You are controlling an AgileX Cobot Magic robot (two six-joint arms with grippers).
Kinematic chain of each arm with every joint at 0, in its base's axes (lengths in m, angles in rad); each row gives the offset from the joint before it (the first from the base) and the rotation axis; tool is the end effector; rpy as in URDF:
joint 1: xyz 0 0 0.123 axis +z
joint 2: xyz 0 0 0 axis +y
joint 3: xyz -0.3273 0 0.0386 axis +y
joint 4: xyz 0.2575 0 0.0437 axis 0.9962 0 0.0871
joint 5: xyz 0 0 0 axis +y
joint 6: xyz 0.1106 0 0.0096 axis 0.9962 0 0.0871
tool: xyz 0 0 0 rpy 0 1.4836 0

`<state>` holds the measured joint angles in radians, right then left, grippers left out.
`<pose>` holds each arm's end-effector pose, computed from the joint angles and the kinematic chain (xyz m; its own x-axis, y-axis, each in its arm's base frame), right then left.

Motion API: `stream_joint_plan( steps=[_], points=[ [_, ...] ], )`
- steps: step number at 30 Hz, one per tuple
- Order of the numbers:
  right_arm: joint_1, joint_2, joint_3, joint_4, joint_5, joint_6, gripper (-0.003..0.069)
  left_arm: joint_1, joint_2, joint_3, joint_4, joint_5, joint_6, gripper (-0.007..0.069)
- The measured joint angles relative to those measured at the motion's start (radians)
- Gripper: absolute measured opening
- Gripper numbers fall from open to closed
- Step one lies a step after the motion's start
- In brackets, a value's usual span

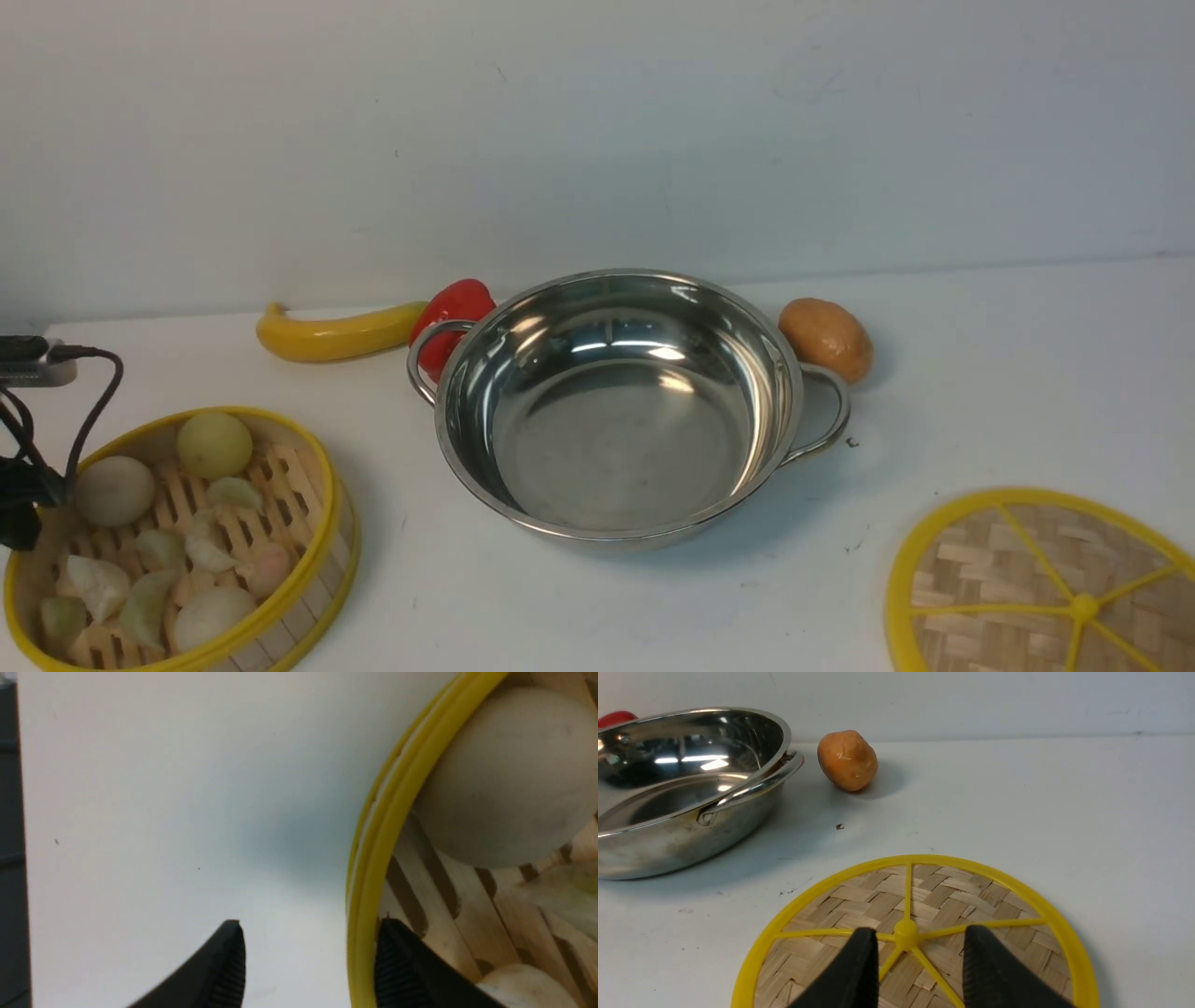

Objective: Place the steamer in the pot on the white table, and put the lid on the steamer.
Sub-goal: 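Grasp the rim of the steamer basket holding the buns with the left gripper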

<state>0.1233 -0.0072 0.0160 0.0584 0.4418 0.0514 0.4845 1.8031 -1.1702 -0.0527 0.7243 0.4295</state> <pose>0.0334 0.0069 0.1612 -0.3654 0.0595 -0.9289 -0.1087 0.9884 0.1061 0.3374 0.1732 0.2096 -0.9550 -0.0733 -0.2873 -0.1008 0.9915 0.0821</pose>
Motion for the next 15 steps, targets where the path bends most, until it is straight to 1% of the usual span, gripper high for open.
stream_joint_plan(
  steps=[7, 13, 15],
  points=[
    [0.000, 0.000, 0.000, 0.000, 0.000, 0.000, 0.0241, 0.000, 0.067, -0.001, -0.017, 0.000, -0.006, 0.0353],
    [0.000, 0.000, 0.000, 0.000, 0.000, 0.000, 0.0241, 0.000, 0.074, -0.002, -0.027, 0.000, -0.007, 0.0353],
    [0.000, 0.000, 0.000, 0.000, 0.000, 0.000, 0.0241, 0.000, 0.074, -0.002, -0.027, 0.000, -0.008, 0.0342]
  ],
)
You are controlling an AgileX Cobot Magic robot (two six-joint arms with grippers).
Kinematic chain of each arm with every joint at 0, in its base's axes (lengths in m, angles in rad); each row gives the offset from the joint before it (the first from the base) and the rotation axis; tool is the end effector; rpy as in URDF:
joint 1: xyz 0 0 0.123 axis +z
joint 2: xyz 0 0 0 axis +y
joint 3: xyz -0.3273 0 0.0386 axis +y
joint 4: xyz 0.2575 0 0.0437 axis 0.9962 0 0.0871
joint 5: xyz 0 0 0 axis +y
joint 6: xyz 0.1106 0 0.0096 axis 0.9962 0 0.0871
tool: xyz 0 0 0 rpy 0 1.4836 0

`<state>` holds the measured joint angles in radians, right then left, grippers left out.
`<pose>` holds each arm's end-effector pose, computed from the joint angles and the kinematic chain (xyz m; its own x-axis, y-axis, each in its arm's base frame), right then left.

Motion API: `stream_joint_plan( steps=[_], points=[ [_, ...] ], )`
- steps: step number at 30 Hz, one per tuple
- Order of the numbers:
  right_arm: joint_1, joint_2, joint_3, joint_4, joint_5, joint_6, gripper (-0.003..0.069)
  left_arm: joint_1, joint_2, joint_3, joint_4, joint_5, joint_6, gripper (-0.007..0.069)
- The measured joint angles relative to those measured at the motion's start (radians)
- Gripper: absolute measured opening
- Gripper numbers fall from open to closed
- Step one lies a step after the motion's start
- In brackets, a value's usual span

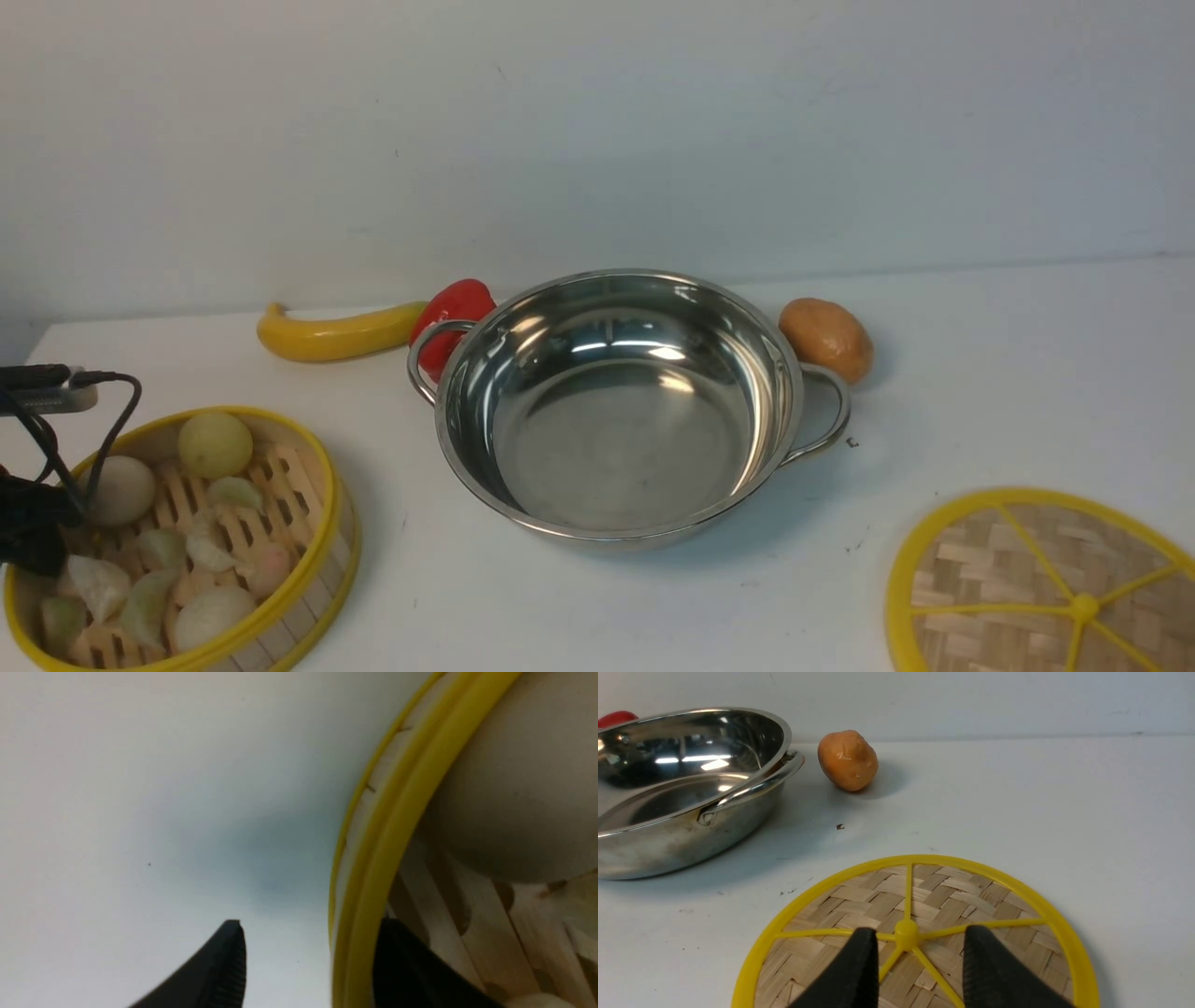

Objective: Place the steamer in the pot on the white table, and put the lid on the steamer.
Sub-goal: 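Grasp the rim of the steamer basket holding the buns with the left gripper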

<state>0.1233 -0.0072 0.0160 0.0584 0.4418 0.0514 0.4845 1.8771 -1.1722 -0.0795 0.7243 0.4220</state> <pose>0.0334 0.0069 0.1612 -0.3654 0.0595 -0.9289 -0.1087 0.9884 0.1061 0.3436 0.1742 0.1819 -0.9667 -0.1087 -0.2317 -0.1195 0.9923 0.0330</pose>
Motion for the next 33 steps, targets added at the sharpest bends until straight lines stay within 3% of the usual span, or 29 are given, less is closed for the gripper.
stream_joint_plan(
  steps=[3, 8, 9, 12, 26, 33],
  points=[
    [0.000, 0.000, 0.000, 0.000, 0.000, 0.000, 0.0241, 0.000, 0.000, -0.001, 0.000, 0.000, 0.000, 0.0303],
    [0.000, 0.000, 0.000, 0.000, 0.000, 0.000, 0.0241, 0.000, 0.000, -0.001, -0.008, 0.001, 0.000, 0.0163],
    [0.000, 0.000, 0.000, 0.000, 0.000, 0.000, 0.0241, 0.000, 0.000, -0.001, -0.009, 0.001, 0.000, 0.0099],
    [0.000, 0.000, 0.000, 0.000, 0.000, 0.000, 0.0241, 0.000, 0.000, -0.001, -0.011, -0.001, -0.006, 0.0036],
    [0.000, 0.000, 0.000, 0.000, 0.000, 0.000, 0.0241, 0.000, 0.000, -0.009, -0.048, 0.021, 0.005, 0.0036],
    [0.000, 0.000, 0.000, 0.000, 0.000, 0.000, 0.0241, 0.000, 0.003, -0.105, -0.076, 0.157, 0.020, 0.0039]
  ],
)
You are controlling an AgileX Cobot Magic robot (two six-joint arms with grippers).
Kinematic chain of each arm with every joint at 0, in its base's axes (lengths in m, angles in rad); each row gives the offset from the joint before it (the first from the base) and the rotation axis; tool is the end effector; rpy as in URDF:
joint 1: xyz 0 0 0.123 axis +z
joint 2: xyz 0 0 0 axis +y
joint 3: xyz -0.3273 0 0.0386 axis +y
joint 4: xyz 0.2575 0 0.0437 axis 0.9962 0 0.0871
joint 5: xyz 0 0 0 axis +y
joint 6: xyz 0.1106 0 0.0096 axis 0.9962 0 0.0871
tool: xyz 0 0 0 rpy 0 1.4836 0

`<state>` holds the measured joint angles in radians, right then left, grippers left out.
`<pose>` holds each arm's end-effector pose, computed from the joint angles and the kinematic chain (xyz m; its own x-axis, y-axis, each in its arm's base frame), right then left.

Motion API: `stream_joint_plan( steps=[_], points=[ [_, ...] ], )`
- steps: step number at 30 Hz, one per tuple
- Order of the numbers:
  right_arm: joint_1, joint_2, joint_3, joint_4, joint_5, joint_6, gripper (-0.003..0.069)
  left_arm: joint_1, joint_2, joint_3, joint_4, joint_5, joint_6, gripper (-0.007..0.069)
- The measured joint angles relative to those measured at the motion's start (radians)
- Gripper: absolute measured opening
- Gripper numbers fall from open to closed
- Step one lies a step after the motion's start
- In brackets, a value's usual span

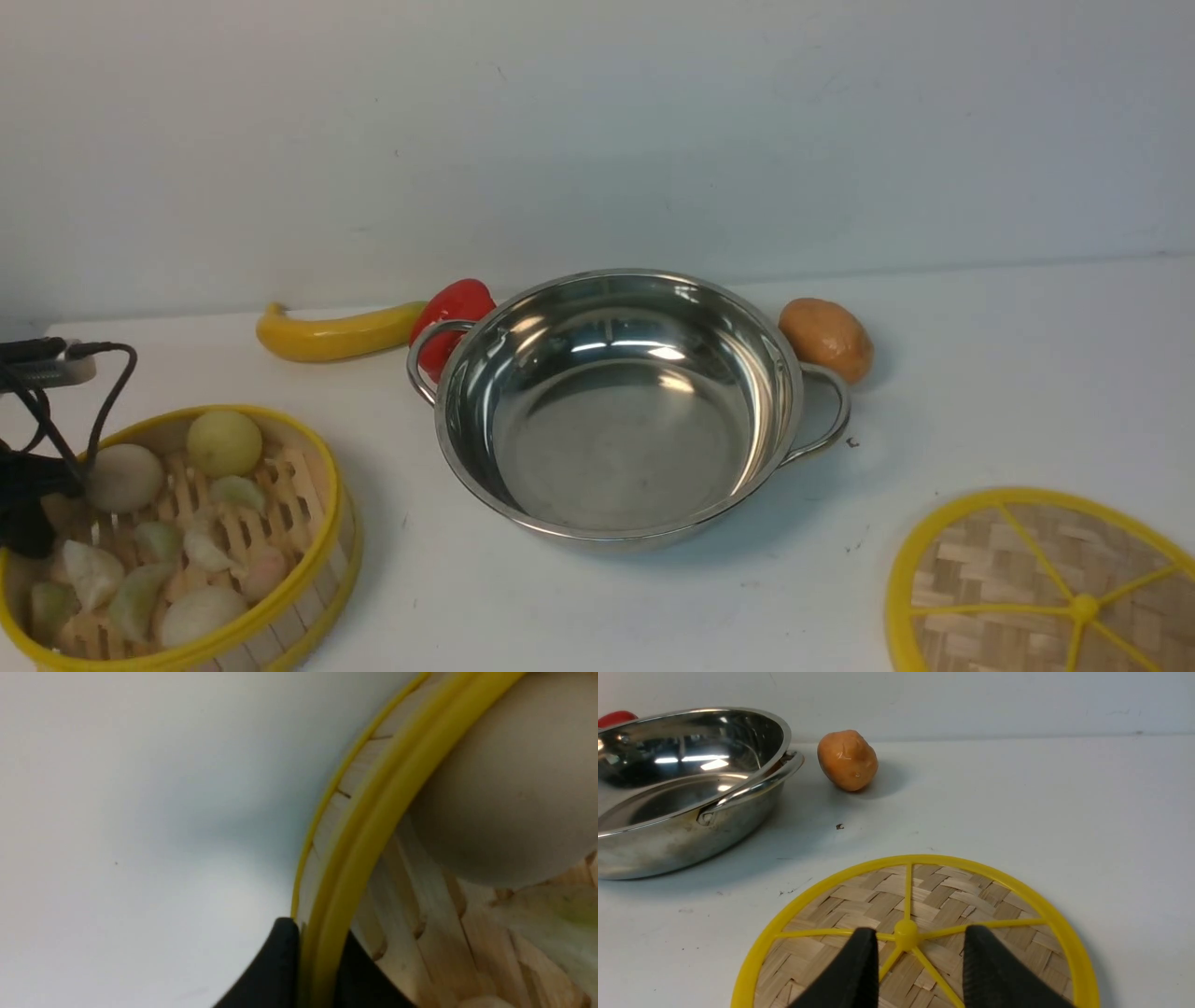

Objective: Place the steamer in the pot on the white table, and put the lid on the steamer.
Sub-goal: 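Grasp the rim of the steamer basket holding the buns with the left gripper, then place the bamboo steamer basket with dumplings into the steel pot with the left gripper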

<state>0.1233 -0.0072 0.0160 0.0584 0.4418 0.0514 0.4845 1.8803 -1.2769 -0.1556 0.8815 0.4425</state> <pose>0.0334 0.0069 0.1612 -0.3654 0.0595 -0.9289 -0.1087 0.9884 0.1061 0.3538 0.1712 0.2044 -0.9692 -0.1328 -0.2073 -0.1248 0.9909 -0.0509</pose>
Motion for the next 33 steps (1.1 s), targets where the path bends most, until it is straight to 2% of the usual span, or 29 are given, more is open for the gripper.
stream_joint_plan(
  steps=[14, 23, 27, 33],
  points=[
    [0.000, 0.000, 0.000, 0.000, 0.000, 0.000, 0.0241, 0.000, 0.002, -0.182, -0.124, 0.215, 0.053, 0.0039],
    [0.000, 0.000, 0.000, 0.000, 0.000, 0.000, 0.0241, -0.002, 0.007, -0.312, -0.173, 0.294, 0.055, 0.0039],
    [0.000, 0.000, 0.000, 0.000, 0.000, 0.000, 0.0241, -0.053, 0.007, -0.411, -0.163, 0.326, 0.032, 0.0039],
    [0.000, 0.000, 0.000, 0.000, 0.000, 0.000, 0.0241, -0.192, 0.014, -0.526, -0.124, 0.346, -0.010, 0.0039]
  ],
)
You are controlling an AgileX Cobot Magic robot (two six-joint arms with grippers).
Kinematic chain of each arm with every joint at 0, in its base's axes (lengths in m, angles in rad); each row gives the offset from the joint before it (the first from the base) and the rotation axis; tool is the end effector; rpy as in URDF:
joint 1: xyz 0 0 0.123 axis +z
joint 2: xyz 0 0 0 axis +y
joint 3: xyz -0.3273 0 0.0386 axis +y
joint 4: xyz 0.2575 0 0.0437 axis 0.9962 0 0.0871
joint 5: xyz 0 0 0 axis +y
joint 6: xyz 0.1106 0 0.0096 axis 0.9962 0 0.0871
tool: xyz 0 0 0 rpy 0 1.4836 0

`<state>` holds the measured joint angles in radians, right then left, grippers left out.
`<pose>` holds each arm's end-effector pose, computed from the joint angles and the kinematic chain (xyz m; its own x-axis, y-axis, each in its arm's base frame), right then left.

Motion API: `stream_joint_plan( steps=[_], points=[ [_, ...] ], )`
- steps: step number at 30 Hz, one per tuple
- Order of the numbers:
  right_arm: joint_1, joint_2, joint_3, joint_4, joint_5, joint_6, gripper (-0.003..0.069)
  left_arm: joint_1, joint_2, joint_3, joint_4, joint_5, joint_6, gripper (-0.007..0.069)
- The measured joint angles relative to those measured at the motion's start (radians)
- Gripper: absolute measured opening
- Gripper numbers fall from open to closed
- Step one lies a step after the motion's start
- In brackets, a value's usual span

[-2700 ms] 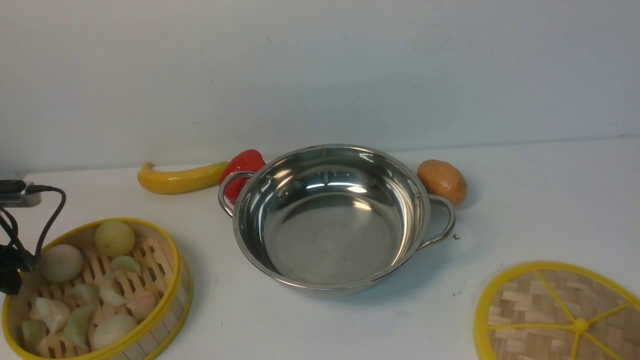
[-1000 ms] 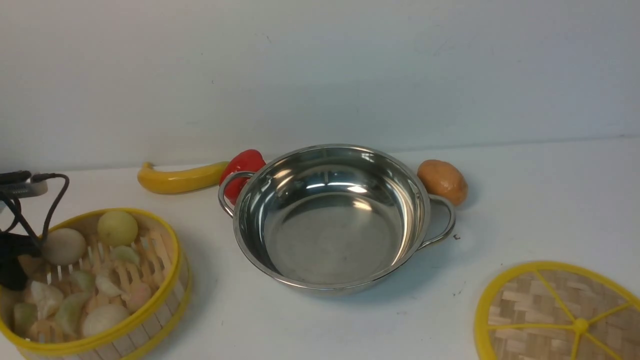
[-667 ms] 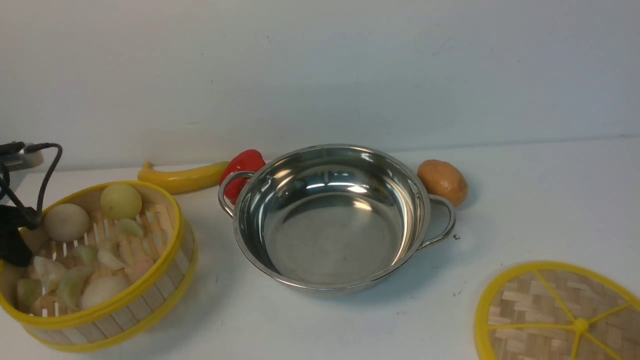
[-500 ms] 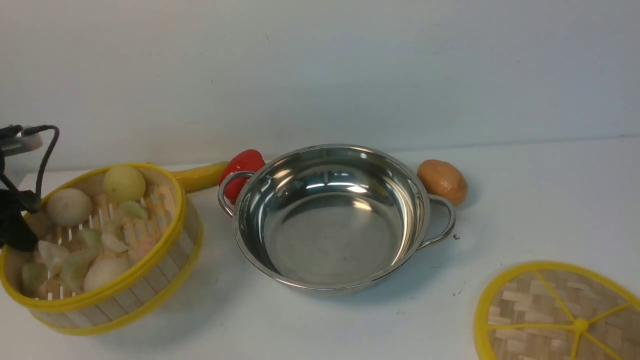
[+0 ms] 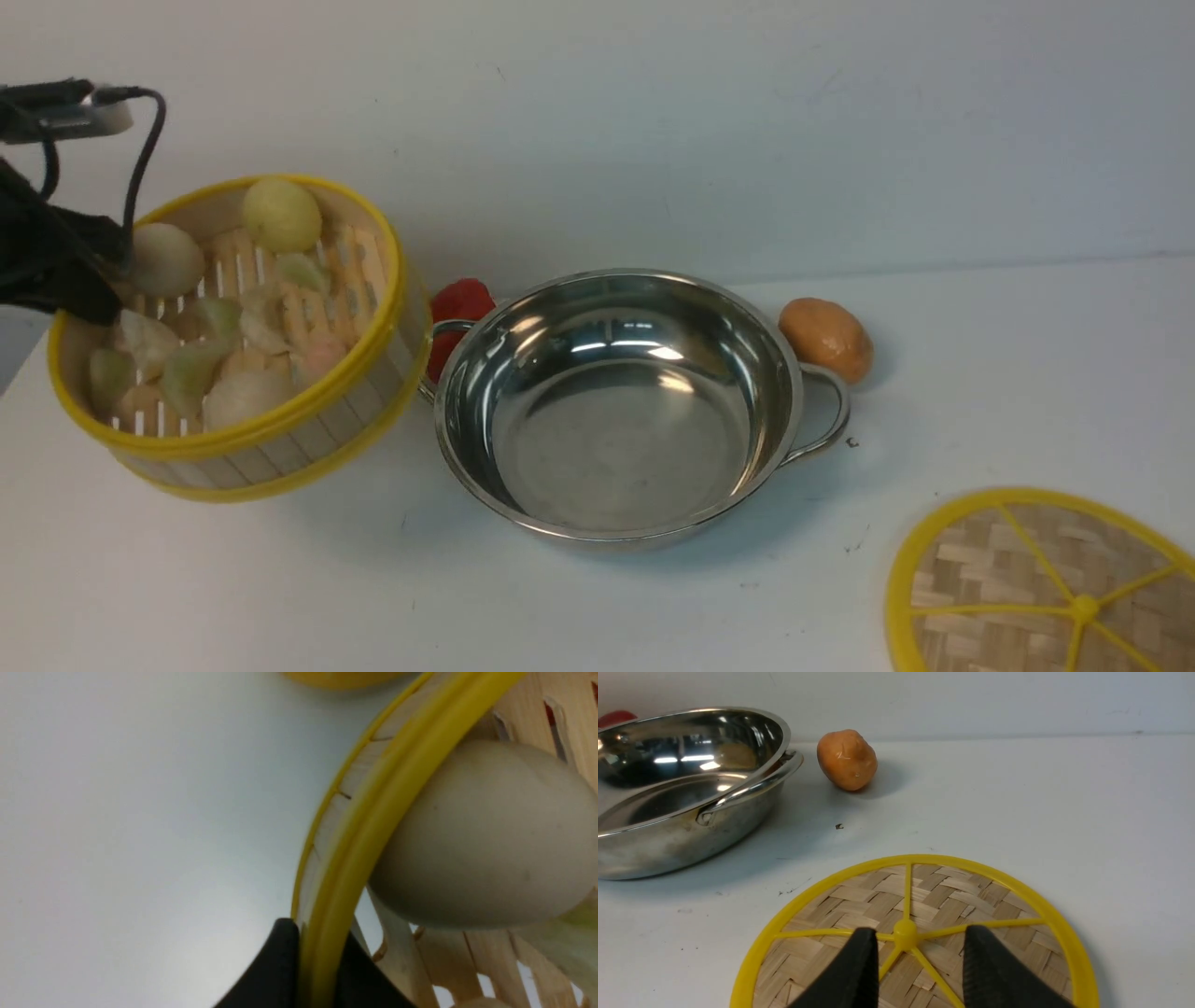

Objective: Place the steamer in the pot on the white table, and put the lid on the steamer.
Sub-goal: 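Place the bamboo steamer basket with dumplings into the steel pot with the left gripper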

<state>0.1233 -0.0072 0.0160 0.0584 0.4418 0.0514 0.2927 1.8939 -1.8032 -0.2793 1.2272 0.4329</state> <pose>0.0334 0.0069 0.1612 -0.3654 0.0595 -0.9289 -0.1087 0.9884 0.1061 0.4276 0.0988 0.3407 -0.9117 0.0584 -0.4066 0.1148 0.9866 -0.1158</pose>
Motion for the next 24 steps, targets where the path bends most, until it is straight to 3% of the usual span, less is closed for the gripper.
stream_joint_plan(
  steps=[13, 24],
  points=[
    [0.000, 0.000, 0.000, 0.000, 0.000, 0.000, 0.0241, -0.241, 0.009, -0.064, -0.006, 0.016, -0.063, 0.0039],
    [0.000, 0.000, 0.000, 0.000, 0.001, 0.000, 0.0241, -0.357, 0.082, -0.106, -0.003, 0.022, -0.139, 0.0039]
  ],
)
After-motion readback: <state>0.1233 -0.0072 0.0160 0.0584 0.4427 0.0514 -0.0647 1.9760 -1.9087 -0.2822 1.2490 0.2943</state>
